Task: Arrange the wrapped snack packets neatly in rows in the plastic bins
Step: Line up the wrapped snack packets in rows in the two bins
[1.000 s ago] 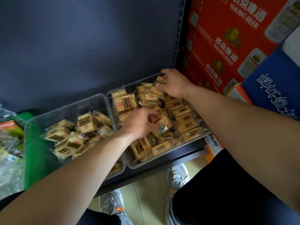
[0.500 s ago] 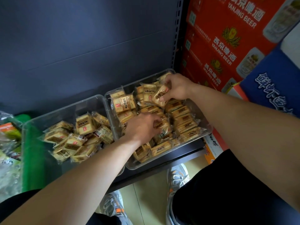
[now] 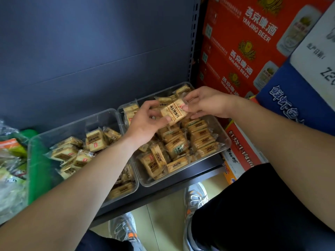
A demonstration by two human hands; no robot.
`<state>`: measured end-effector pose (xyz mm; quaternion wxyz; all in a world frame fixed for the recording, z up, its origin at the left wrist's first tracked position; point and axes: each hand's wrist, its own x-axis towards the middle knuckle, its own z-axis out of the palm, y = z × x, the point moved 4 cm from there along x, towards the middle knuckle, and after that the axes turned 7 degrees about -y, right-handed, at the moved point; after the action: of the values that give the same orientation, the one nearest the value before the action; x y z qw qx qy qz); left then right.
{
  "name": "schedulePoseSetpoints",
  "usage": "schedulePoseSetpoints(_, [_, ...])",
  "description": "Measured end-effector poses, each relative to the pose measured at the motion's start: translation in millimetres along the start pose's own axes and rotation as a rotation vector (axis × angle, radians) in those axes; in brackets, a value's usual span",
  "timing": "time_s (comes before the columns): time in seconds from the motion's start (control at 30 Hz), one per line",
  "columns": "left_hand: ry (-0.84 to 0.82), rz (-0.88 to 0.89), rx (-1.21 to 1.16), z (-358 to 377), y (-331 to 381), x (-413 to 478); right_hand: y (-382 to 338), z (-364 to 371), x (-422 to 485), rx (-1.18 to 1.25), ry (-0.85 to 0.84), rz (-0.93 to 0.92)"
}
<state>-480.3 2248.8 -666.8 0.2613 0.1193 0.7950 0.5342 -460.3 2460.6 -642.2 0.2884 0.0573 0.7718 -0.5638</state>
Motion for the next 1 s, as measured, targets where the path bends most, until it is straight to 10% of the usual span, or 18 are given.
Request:
schedulePoseSetpoints(0.37, [0.314,-0.121,0.327,-62.3,-4.2,6.3,29.7,-38.4,10.6,-0.401,0.416,0.132])
schedulePoseSetpoints(0.63, [0.049,-0.2,0.556,-59.6,-18.3,12.2,19.6,-23.7,47.8,-0.58,0.378,0.046])
schedulePoseSetpoints(0.83, [0.246,-0.086,0.77,-60.8,-9.8,20.0,18.2,-13.3,66.8,-0.596,0.392,0.127])
schedulePoseSetpoints(1.0, [-0.013,-0.048,0.899,-30.5,-10.3,32.7,19.8,-10.0,63.4,-0.69,0.309,0.181])
